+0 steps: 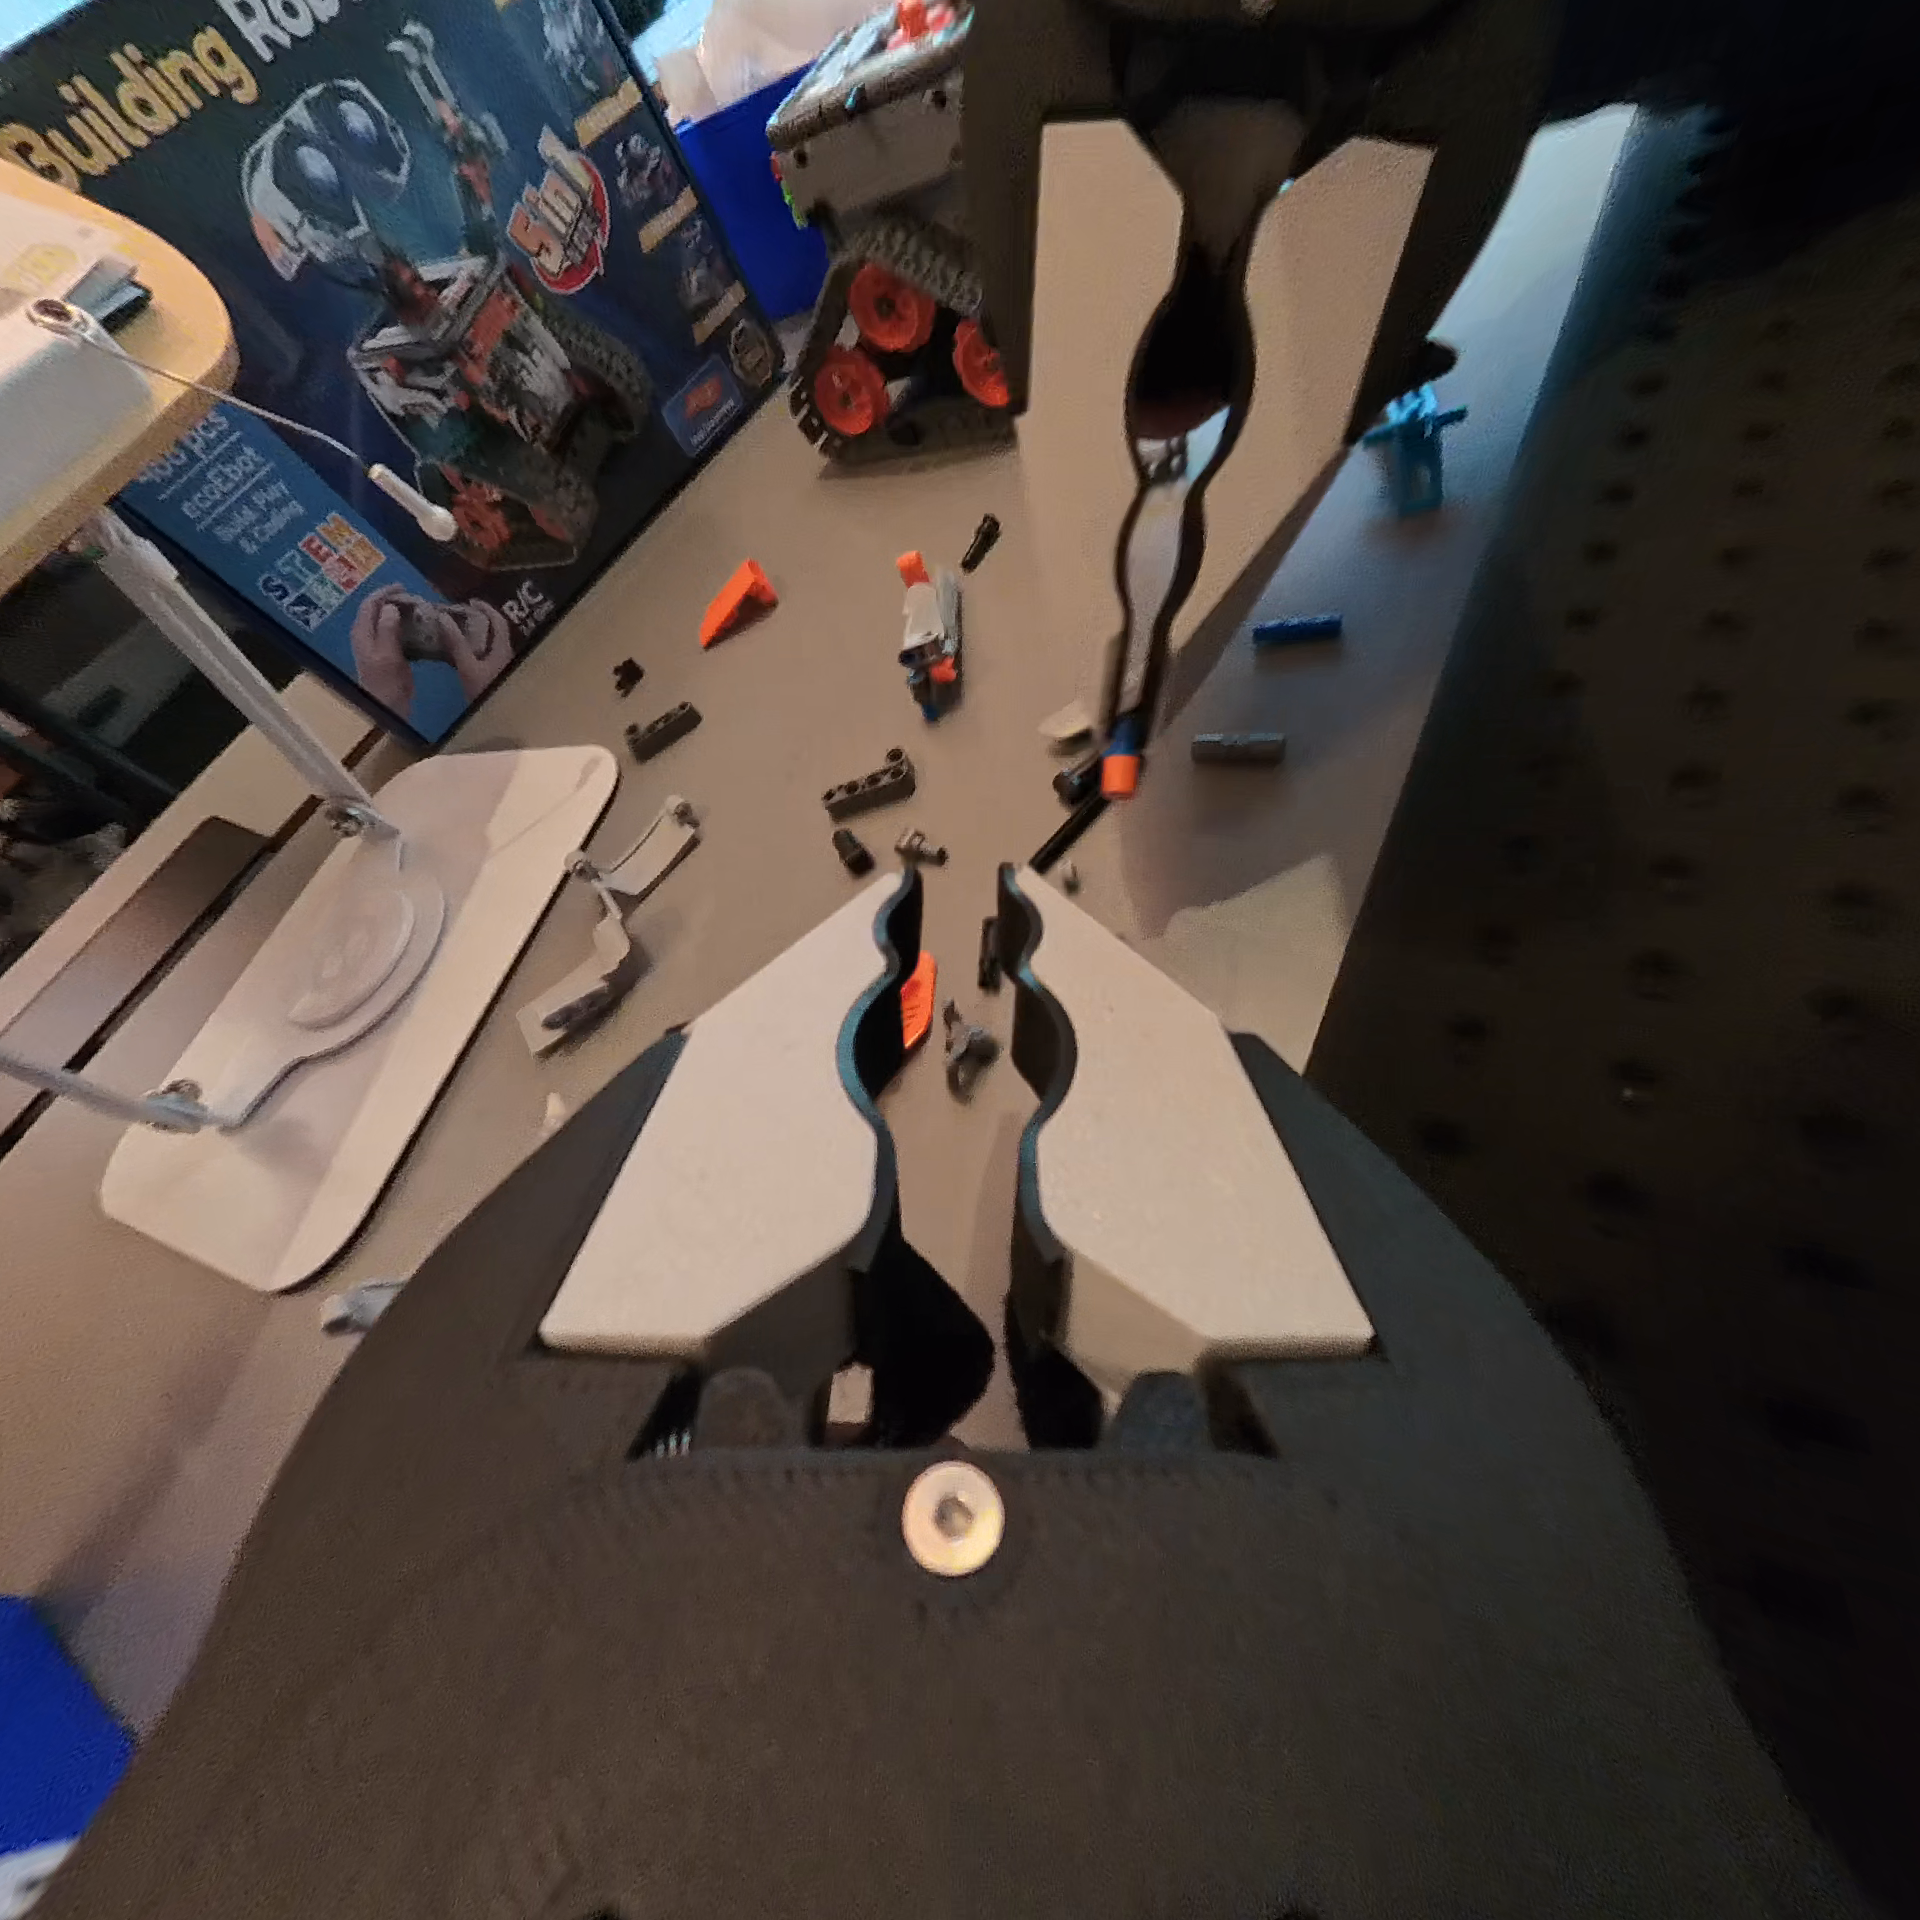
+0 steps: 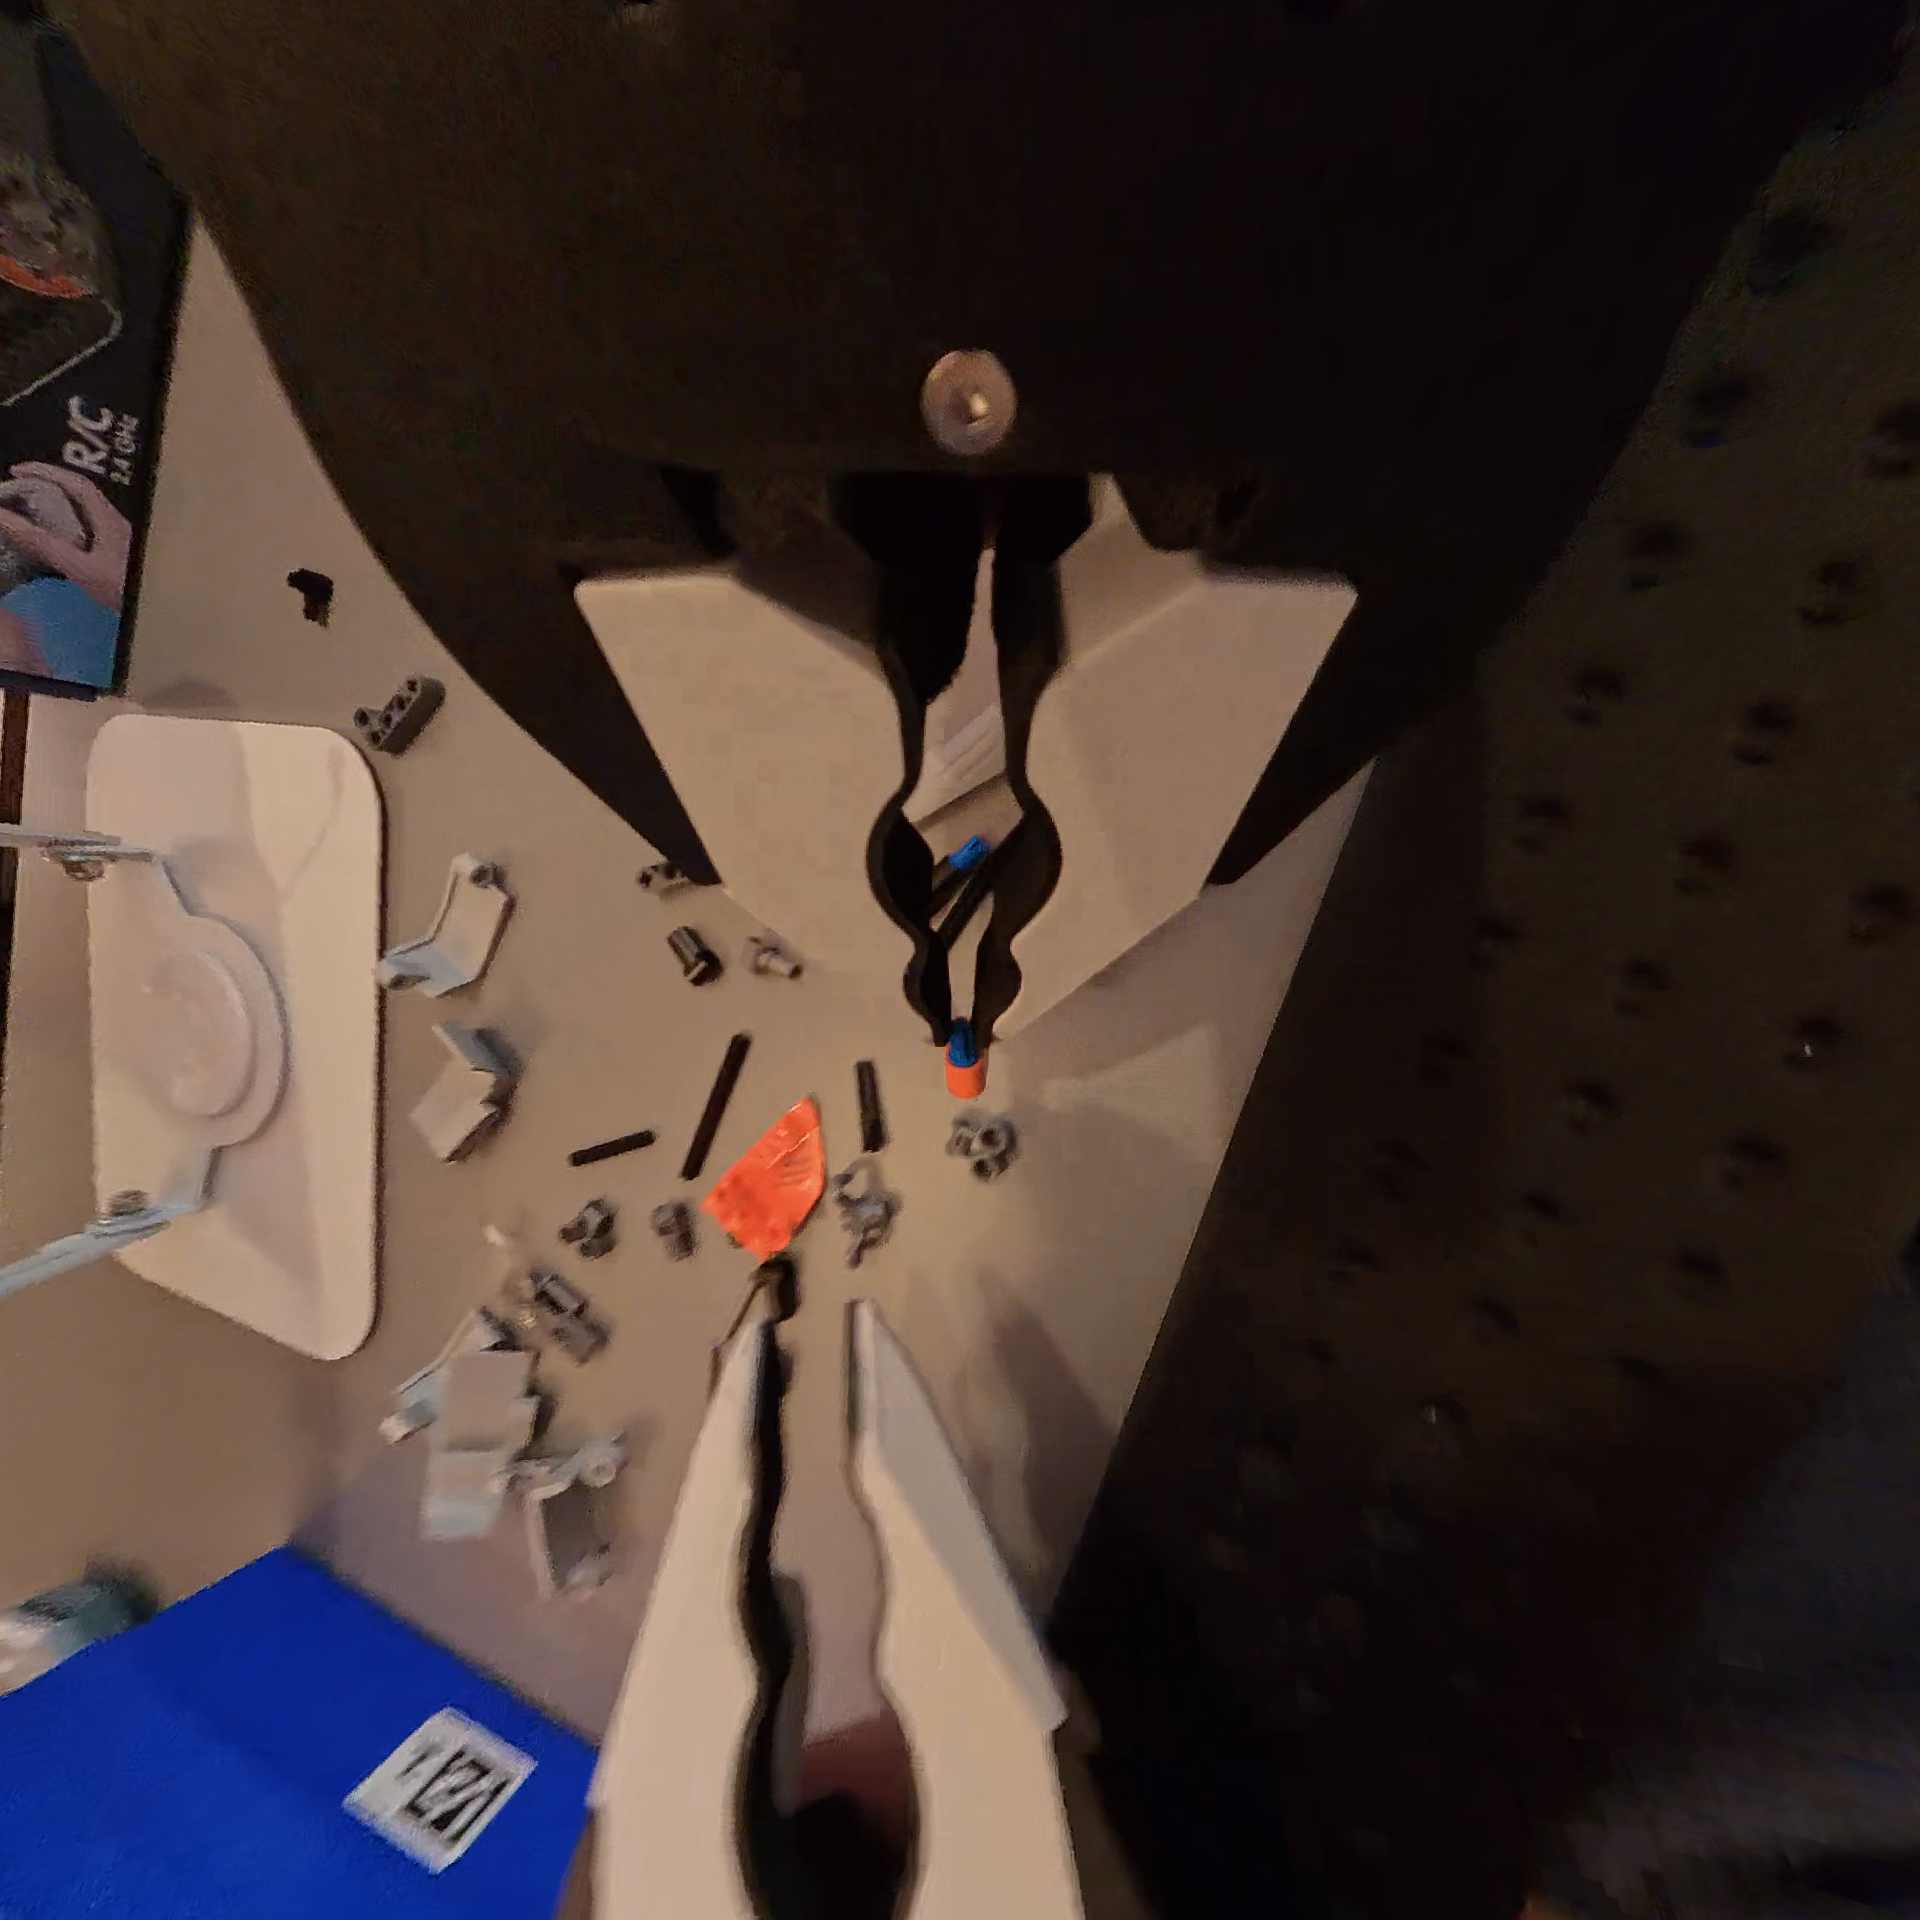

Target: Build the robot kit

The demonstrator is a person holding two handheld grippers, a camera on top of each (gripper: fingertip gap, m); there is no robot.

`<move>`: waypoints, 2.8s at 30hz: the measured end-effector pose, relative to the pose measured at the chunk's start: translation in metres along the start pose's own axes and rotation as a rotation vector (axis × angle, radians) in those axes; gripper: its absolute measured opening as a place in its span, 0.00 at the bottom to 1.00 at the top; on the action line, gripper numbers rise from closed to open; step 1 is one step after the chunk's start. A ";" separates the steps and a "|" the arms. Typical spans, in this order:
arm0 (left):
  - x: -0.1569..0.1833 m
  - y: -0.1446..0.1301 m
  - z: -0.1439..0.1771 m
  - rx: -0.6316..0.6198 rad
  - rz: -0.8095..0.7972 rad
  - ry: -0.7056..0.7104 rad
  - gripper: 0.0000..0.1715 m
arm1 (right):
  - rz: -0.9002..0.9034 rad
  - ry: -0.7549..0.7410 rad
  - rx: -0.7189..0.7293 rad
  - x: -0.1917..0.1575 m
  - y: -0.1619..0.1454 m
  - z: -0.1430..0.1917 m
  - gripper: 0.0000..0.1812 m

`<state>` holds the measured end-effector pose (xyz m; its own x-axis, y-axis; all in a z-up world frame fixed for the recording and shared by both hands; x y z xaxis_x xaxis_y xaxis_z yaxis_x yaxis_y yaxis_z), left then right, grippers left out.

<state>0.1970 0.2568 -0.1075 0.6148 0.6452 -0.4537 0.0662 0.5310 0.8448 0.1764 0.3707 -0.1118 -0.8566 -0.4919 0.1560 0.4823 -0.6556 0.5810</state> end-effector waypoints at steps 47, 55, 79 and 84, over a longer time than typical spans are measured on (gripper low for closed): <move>-0.003 -0.012 -0.003 -0.010 -0.011 -0.001 0.06 | -0.048 -0.044 0.075 0.013 0.003 0.024 0.13; -0.006 -0.014 -0.005 -0.018 -0.002 0.009 0.05 | -0.079 -0.091 0.093 0.020 -0.005 0.032 0.12; -0.006 -0.017 -0.008 -0.043 -0.004 0.012 0.05 | -0.132 -0.107 0.093 0.028 -0.025 0.034 0.12; -0.003 -0.018 -0.009 -0.057 -0.024 0.002 0.06 | -0.135 -0.087 0.087 0.025 -0.026 0.032 0.12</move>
<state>0.1869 0.2499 -0.1238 0.6123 0.6327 -0.4742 0.0363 0.5766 0.8162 0.1360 0.3936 -0.0975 -0.9269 -0.3487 0.1387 0.3476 -0.6583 0.6677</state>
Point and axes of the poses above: each gripper's, where its closed fingertips meet, z back along the fingers, y out of its top, x = y × z across the jaws, the point moved 5 cm from there along z, back along the fingers, and after that the axes turned 15 degrees about y, right-handed, at the moved point
